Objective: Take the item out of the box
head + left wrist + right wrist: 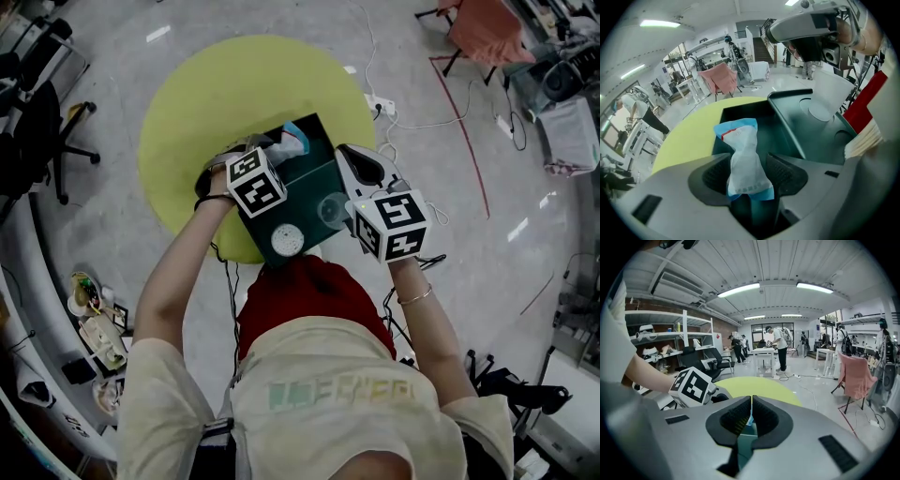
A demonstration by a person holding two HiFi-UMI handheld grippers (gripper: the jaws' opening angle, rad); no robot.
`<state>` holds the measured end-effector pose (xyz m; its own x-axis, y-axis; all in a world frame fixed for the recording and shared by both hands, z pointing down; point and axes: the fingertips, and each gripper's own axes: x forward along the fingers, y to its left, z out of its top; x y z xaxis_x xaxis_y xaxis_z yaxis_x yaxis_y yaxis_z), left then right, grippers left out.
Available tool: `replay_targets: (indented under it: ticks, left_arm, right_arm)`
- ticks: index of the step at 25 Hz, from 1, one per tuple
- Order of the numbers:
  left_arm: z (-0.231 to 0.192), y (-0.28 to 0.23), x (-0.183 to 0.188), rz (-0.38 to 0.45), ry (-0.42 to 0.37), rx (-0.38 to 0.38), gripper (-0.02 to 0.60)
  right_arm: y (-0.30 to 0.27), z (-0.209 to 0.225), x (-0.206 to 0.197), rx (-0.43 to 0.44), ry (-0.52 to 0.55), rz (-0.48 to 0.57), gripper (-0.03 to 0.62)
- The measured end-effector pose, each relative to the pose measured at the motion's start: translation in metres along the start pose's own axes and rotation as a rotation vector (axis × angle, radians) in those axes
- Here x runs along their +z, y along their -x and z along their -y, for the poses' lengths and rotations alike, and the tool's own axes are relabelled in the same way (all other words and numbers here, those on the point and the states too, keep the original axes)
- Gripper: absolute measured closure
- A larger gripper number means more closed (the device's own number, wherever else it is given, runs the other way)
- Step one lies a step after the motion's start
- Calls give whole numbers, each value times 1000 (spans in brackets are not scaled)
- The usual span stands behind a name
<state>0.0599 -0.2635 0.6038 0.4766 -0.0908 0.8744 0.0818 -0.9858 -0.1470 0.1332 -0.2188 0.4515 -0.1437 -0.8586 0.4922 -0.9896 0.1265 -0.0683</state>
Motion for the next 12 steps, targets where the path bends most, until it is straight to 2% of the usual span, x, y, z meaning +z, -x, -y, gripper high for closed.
replay_targets:
  ticks: [12]
  left_arm:
    - [2,-18,-3,-84,-45,-2,354]
  right_arm:
    - [-6,5,-7,-8,-14,-24,557]
